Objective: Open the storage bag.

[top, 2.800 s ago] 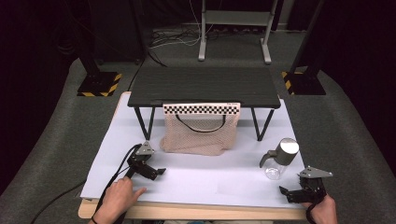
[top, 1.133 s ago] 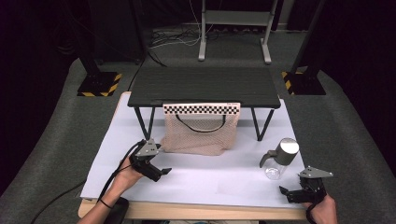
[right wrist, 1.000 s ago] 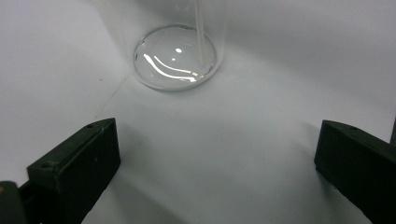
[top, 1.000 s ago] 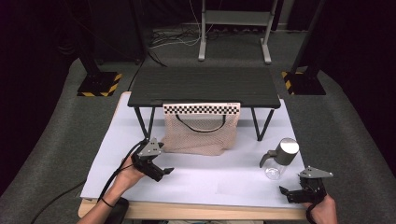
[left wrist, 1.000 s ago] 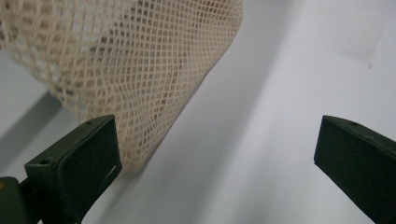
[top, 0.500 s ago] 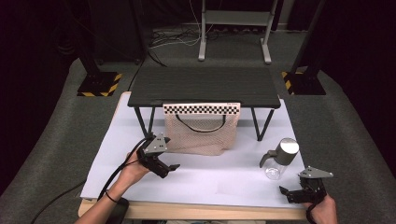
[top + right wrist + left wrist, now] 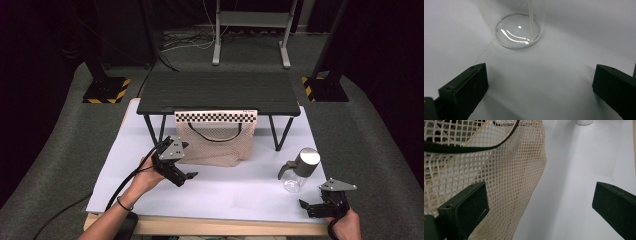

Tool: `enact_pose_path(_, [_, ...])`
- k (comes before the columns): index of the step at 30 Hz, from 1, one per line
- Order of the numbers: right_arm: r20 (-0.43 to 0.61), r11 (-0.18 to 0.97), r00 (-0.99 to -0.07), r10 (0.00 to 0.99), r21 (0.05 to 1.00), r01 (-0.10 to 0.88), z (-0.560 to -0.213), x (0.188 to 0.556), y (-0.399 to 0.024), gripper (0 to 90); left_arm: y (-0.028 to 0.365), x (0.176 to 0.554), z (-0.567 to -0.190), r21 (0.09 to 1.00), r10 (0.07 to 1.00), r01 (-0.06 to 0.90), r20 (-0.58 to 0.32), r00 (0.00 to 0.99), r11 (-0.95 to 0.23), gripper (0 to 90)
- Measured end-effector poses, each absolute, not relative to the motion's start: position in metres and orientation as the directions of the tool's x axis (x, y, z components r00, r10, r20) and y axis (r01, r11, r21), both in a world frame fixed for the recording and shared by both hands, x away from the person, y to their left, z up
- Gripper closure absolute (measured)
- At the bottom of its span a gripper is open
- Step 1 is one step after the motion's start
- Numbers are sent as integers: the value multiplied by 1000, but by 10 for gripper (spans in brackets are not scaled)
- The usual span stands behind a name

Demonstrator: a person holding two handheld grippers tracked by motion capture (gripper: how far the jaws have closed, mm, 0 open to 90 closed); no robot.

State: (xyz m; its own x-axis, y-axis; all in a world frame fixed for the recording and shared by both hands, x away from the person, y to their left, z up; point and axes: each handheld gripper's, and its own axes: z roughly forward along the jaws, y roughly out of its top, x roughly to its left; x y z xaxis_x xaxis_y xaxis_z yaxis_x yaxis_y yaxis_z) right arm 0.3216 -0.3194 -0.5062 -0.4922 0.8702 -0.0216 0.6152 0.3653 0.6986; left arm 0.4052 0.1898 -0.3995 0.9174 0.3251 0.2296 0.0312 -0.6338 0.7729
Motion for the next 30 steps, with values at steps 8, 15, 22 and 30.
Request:
enact_pose_path(8, [-21,365,-493,870,699,614,-506,322,-320,0,179,411,-392,770,302,-5,256,918,-639,0])
enact_pose_path(15, [-21,365,-493,870,699,615,-506,322,-319,0,171,416,-385,778,298,-17,260,919,-629,1])
enact_pose_path(22, [-21,365,-493,870,699,614,-506,322,-320,0,161,426,-382,774,275,-42,274,921,-632,1])
enact_pose_path(30, [-22,366,-494,869,699,614,-506,322,-320,0,152,441,-384,769,264,-50,279,923,-637,1])
